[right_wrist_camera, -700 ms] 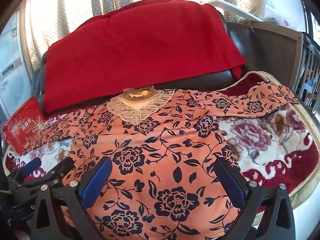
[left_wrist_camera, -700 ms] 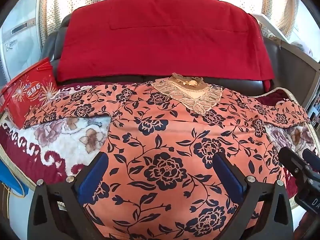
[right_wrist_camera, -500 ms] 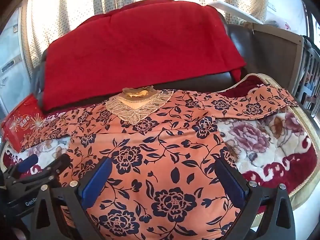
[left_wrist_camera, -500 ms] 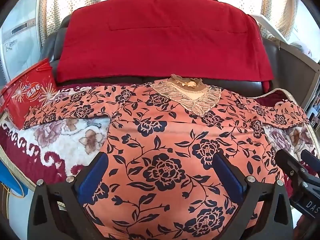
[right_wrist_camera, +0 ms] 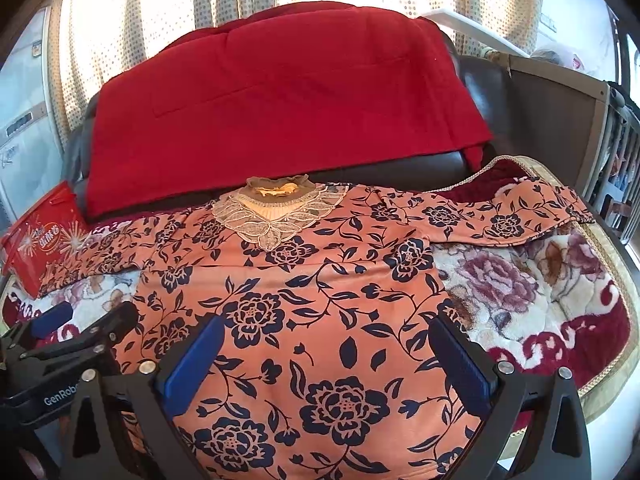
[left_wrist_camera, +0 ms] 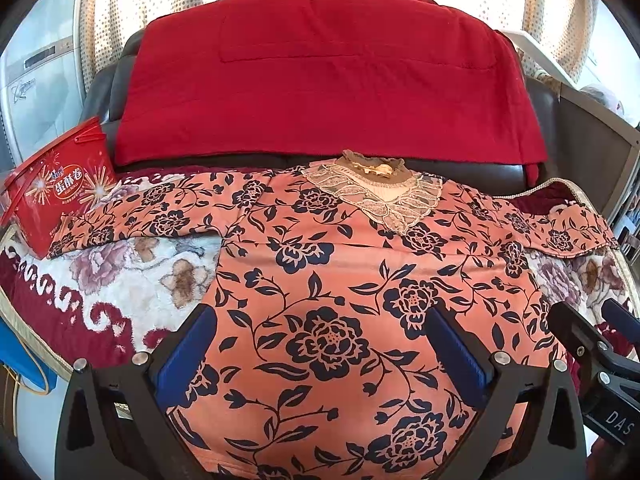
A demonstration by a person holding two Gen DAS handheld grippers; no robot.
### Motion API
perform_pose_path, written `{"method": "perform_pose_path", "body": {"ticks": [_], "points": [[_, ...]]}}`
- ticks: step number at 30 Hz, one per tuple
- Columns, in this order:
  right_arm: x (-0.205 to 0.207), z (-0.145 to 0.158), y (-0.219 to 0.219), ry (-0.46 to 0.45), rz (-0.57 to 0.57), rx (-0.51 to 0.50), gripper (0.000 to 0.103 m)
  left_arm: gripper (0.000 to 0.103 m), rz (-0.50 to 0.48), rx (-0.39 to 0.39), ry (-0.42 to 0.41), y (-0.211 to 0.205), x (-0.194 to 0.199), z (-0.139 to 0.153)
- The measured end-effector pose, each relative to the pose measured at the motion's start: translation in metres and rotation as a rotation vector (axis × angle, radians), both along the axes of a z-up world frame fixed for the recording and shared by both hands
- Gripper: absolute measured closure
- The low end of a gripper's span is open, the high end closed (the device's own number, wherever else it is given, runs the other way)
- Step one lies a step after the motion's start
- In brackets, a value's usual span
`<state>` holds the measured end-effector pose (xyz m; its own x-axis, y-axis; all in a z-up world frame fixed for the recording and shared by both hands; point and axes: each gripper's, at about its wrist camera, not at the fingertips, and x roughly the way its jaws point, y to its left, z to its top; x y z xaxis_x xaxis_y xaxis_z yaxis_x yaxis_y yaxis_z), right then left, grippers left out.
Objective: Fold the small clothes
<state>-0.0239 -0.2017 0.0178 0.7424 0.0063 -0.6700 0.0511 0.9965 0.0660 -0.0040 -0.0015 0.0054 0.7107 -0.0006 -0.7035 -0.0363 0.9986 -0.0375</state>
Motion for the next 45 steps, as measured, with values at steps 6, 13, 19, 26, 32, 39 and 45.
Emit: {"method": "perform_pose_path", "body": {"ticks": [6,13,19,26,32,39,45], "points": [[0.0,0.001,0.001,-0.006,0.006,-0.006,0.0,0.0,0.003,0.013,0.001,0.0,-0.001,0.001],[0.0,0.003,0.002,-0.014,0.014,-0.002,0.0,0.0,0.004,-0.009,-0.004,0.002,0.001,0.001],[0.001,0.001,0.002,-0.011,0.014,-0.007,0.0,0.0,0.0,0.017,0.02,-0.001,0.003,-0.002],[0.003,0.001,0.0,-0.013,0.01,-0.004,0.0,0.0,-0.003,0.028,0.041,-0.002,0.004,-0.004],[0.003,0.0,-0.018,-0.056,0.046,0.102,0.0,0.0,-0.023,-0.013,0.057,0.007,0.011,-0.019],[0.032,-0.03,-0.18,-0.106,-0.144,0.507,0.0,0.0,0.079,0.003,0.168,0.047,0.038,-0.075],[0.068,-0.048,-0.367,-0.221,-0.475,0.709,0.013,0.0,0.102,0.004,0.167,0.064,0.046,-0.099]]}}
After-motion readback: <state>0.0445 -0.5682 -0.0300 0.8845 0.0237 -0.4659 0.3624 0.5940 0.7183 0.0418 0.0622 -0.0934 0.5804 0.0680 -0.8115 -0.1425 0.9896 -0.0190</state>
